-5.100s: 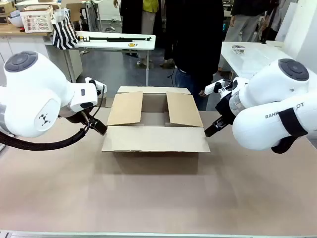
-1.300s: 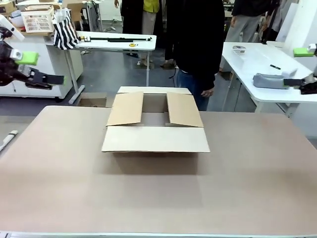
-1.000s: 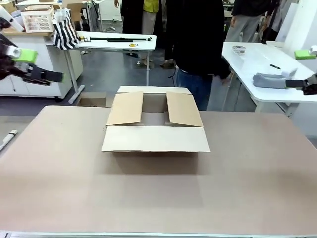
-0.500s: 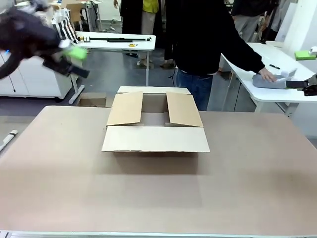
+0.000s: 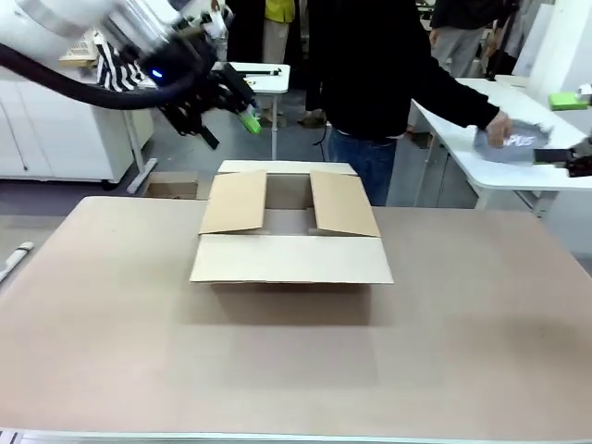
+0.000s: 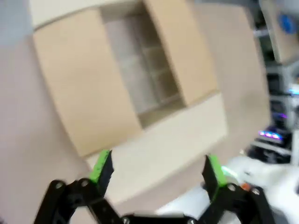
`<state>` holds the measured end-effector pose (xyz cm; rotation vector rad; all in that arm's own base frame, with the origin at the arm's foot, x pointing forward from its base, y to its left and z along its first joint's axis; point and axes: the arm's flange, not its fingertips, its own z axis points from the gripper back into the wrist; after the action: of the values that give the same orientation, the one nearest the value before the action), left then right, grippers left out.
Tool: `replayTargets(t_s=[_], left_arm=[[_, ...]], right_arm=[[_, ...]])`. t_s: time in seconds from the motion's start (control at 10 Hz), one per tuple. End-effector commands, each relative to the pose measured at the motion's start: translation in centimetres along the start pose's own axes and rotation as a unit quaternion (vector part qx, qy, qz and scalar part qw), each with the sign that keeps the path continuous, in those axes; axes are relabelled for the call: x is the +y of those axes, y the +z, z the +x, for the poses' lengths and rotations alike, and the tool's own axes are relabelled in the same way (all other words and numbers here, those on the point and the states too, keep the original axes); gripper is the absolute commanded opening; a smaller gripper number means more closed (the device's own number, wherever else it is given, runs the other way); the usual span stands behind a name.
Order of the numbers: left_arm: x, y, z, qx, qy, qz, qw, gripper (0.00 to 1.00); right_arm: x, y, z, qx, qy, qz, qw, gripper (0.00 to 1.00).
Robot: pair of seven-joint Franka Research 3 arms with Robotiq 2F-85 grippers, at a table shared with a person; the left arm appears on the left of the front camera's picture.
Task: Pack the gift set into the box.
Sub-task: Place both hands on the side flaps of the Package Box and spread them outward.
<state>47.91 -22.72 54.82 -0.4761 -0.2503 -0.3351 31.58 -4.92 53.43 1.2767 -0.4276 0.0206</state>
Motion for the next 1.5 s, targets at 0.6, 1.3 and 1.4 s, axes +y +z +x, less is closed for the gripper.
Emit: replayTargets(t_s=[0.6,1.3,1.4], left_arm=[[0.4,-9.1,1.1,0.083,0.013,0.129,0.988,1.00],[-6.2,-16.2,8.6,0.027,0.258,0.327,0.909,1.00],[-6.5,-17.9,9.8,0.035,0.261,0.351,0.899,1.00]], right_arm=[[0.0,0.0,0.3,-0.003,0.015,0.010,1.000,1.00],[0.0,0.0,0.3,-0.003,0.015,0.010,1.000,1.00],[0.0,0.0,0.3,-0.003,0.015,0.010,1.000,1.00]])
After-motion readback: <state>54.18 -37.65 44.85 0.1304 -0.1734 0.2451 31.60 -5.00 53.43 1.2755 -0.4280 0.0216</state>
